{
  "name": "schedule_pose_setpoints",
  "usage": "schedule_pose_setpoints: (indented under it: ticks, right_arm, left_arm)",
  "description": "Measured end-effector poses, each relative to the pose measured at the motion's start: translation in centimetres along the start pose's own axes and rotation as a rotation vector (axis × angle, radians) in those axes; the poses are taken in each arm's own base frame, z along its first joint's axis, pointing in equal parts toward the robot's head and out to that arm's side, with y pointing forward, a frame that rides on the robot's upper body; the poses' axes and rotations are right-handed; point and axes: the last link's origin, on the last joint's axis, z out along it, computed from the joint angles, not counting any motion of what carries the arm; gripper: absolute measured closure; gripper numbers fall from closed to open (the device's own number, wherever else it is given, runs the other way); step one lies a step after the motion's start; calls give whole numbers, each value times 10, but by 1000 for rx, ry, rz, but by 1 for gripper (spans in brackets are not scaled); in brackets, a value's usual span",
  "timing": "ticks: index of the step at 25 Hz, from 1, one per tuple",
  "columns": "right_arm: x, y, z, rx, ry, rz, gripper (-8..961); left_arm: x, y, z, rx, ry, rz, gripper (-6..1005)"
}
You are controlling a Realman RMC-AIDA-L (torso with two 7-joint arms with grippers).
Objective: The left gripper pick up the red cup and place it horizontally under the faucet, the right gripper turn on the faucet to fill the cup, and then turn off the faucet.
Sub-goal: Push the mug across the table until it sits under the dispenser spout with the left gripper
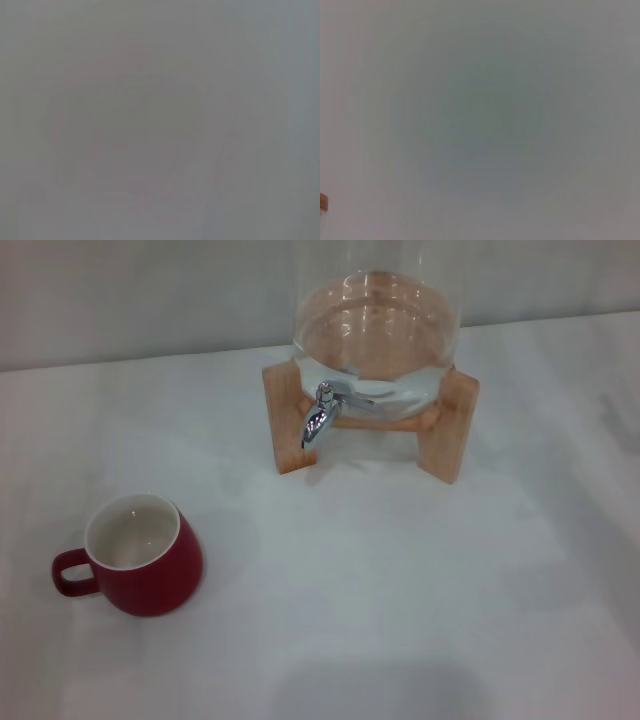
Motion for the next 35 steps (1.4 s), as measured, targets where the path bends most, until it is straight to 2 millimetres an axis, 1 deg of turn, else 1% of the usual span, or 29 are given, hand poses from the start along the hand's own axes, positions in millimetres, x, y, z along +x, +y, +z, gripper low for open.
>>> schedule_pose_setpoints:
  ticks: [17, 26, 35]
  right_arm:
    - [-4, 0, -2, -1, -23, 3, 101]
    - [-2, 1, -5, -6, -12, 17, 102]
    - [0, 2, -11, -11, -2, 31, 103]
  left_arm:
    - [-1, -2, -4, 6, -6, 1, 119]
    - [-5, 0, -11, -11, -23, 7, 118]
    - [-9, 8, -17, -66, -44, 13, 118]
